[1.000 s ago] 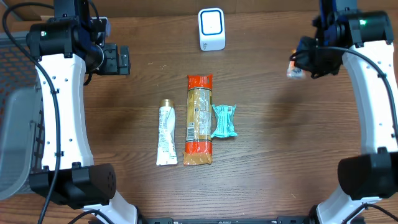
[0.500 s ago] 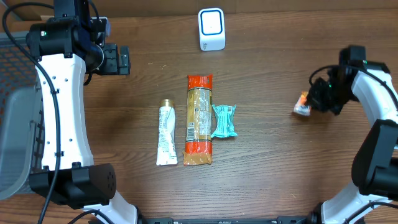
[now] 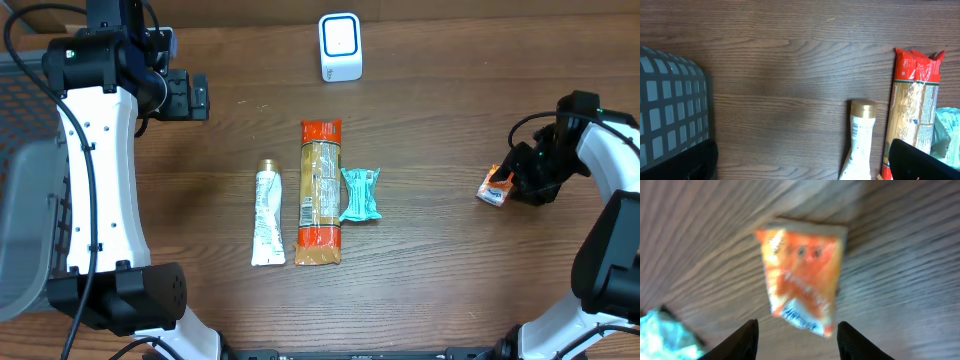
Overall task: Scan the item barcode
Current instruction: 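Move the orange packet to the table's right side and release it, then move the right gripper to the green wipes pack and grasp it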
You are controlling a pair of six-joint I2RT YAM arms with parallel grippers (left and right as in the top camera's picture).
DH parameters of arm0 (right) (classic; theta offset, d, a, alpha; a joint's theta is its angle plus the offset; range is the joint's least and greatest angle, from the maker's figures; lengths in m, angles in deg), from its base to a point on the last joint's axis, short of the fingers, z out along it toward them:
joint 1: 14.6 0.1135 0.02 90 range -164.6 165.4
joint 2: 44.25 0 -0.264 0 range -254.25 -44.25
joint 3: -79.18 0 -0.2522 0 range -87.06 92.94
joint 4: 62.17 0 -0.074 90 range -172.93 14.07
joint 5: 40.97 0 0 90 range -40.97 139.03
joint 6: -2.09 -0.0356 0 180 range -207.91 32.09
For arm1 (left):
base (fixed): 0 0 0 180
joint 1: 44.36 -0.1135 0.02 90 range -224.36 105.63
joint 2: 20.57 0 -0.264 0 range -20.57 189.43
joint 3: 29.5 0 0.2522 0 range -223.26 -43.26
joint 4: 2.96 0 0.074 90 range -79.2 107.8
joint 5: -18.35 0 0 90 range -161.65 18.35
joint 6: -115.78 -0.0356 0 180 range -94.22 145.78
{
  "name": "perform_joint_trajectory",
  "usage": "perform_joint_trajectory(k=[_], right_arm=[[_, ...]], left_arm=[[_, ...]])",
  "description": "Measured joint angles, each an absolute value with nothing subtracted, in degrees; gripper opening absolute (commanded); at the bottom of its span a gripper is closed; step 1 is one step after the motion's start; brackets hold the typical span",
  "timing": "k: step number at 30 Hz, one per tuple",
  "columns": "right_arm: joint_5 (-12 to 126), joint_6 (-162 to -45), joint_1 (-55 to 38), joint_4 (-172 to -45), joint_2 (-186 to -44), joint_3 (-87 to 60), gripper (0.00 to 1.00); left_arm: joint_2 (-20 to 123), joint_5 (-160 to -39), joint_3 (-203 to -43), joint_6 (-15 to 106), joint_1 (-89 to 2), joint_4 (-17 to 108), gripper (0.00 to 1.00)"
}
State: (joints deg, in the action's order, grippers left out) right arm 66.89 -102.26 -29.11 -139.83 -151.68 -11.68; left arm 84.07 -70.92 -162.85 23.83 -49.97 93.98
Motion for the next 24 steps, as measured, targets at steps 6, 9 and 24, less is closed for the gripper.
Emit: perform_joint_trajectory(k=[6, 9, 24], right_arm=[[77.76, -97.58, -25.41, -138.67, -151.25, -6.15, 0.52], [82.13, -96.64, -20.12, -136.88, -150.7, -5.63, 0.51], [75.68, -113.1, 7.53, -121.56, -150.63, -7.36, 0.09]], left_arm=[[84.07, -70.89, -162.85, 23.83, -49.97, 93.98, 1.0], [84.07, -70.89, -162.85, 23.83, -49.97, 93.98, 1.0], [84.07, -70.89, -162.85, 23.83, -49.97, 93.98, 1.0]])
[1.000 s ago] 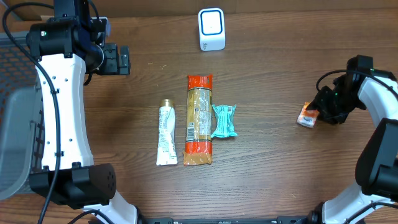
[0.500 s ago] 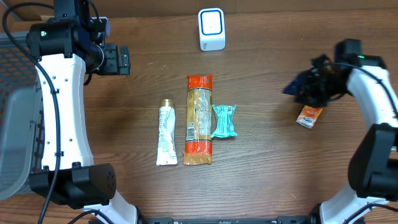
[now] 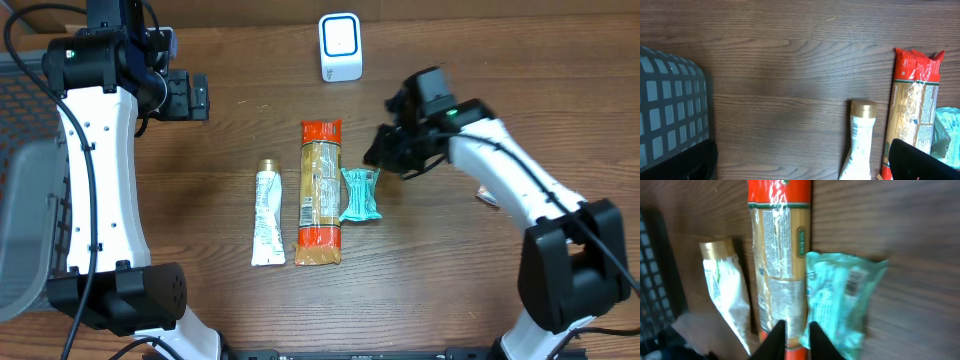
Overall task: Scan the item barcode
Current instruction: 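Move the right gripper to the green wipes pack and grasp it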
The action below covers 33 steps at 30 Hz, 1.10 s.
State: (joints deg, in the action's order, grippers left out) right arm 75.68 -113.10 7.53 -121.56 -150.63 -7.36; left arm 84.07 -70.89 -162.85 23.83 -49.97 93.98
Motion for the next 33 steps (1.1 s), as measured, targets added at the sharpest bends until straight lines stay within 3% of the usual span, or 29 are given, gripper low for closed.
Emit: perform_joint_trajectory(k=[6, 20, 22, 28, 33], right_arm=[[72.32, -119.83, 11.07, -117.45, -151.14, -10.09, 0.04], [71.66, -129.03, 10.69, -111.05, -156.84, -16.58, 0.05], [72.82, -129.93, 10.41, -110.63, -157.32, -16.56, 0.13], [76.97, -130.21, 9.71, -109.71, -158.0, -15.77, 0.51], [77.71, -128.31, 9.71, -111.33, -158.24, -14.37, 0.59]], left_arm=[[84.07, -70.89, -162.85, 23.83, -49.97, 93.98, 1.0], [84.07, -70.89, -162.85, 23.83, -49.97, 93.98, 1.0], [84.07, -70.89, -162.85, 23.83, -49.97, 93.98, 1.0], [84.07, -70.89, -162.85, 23.83, -49.97, 93.98, 1.0], [84.07, -70.89, -162.85, 23.83, -49.97, 93.98, 1.0]])
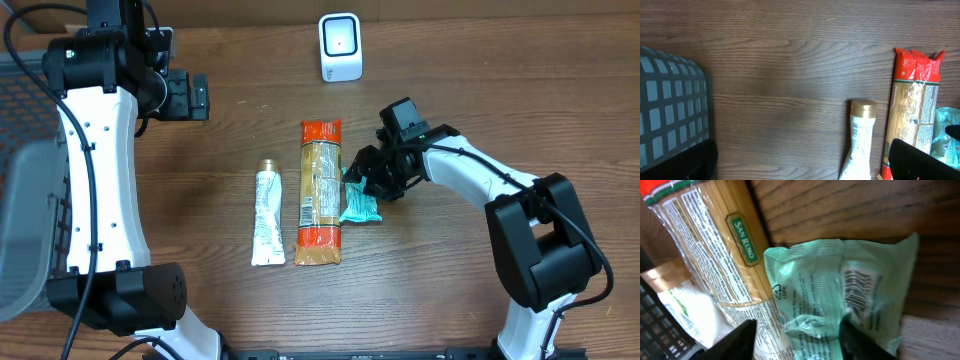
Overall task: Scan the item barcode
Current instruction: 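Move the right gripper to the green wipes pack and grasp it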
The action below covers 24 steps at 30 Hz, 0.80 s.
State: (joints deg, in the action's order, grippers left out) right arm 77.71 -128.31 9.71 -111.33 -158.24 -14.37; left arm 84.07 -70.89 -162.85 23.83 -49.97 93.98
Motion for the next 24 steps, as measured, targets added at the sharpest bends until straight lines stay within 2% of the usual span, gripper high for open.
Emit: perform_joint_trajectory(k=[4, 11, 16, 18, 20, 23, 24], right_arm=[[77.41, -122.32, 9.69, -116.97, -159.18, -11.47, 0.62], [73.71, -100.75, 9.41, -128.84, -161.78, -2.72, 0.62], [72.53, -87.29, 9.41, -136.88, -162.07, 6.02, 0.58], [72.45, -84.47, 9.43, -138.65, -162.07, 8.82, 0.5], [72.29, -83.88, 9.43, -139.02, -162.07, 10.28, 0.3], [72.01, -88.16, 9.43, -139.0, -162.07, 10.37, 0.06], [71.86, -90.17, 9.45, -138.63, -162.07, 10.22, 0.04]], left_arm=[[84.07, -70.92, -162.85, 23.83, -49.97, 93.98, 1.0], [84.07, -70.89, -162.85, 23.83, -49.97, 93.98, 1.0], [84.07, -70.92, -162.85, 23.83, -49.97, 93.98, 1.0], [84.07, -70.89, -162.85, 23.83, -49.97, 93.98, 1.0], [84.07, -70.89, -162.85, 23.83, -49.97, 93.98, 1.0], [84.07, -70.89, -162.85, 23.83, -49.97, 93.98, 1.0], [84.07, -70.89, -162.85, 23.83, -49.97, 93.98, 1.0]])
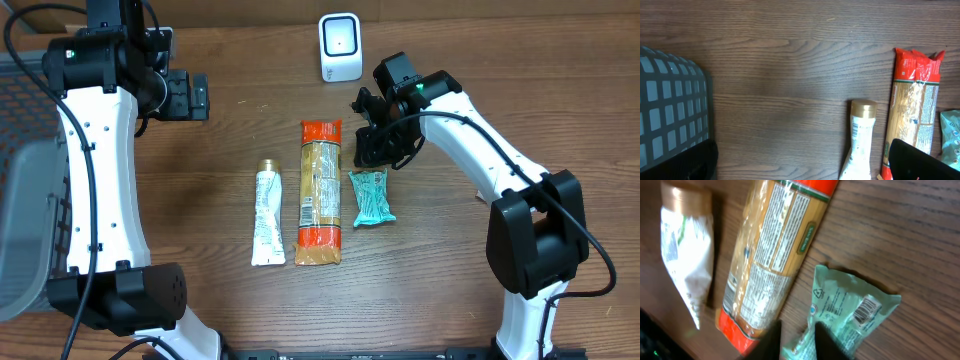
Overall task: Scan the item barcode
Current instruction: 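Move the right gripper to the green wipes pack and grasp it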
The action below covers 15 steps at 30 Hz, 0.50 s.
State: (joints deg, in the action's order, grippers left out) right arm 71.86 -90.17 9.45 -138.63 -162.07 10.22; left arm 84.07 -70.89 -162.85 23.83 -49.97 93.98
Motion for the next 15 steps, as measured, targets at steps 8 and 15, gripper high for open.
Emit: perform_joint_trajectory(k=[8, 15], right_arm=[[63.4, -109.8, 12.99, -136.97, -162.31, 4.14, 0.04], [55.55, -118.96, 19.04, -135.37, -162.74, 1.5, 0.04]], left_arm=[[84.07, -70.89, -162.85, 23.83, -49.97, 93.98, 1.0], [84.07, -70.89, -162.85, 23.83, -49.97, 93.98, 1.0]])
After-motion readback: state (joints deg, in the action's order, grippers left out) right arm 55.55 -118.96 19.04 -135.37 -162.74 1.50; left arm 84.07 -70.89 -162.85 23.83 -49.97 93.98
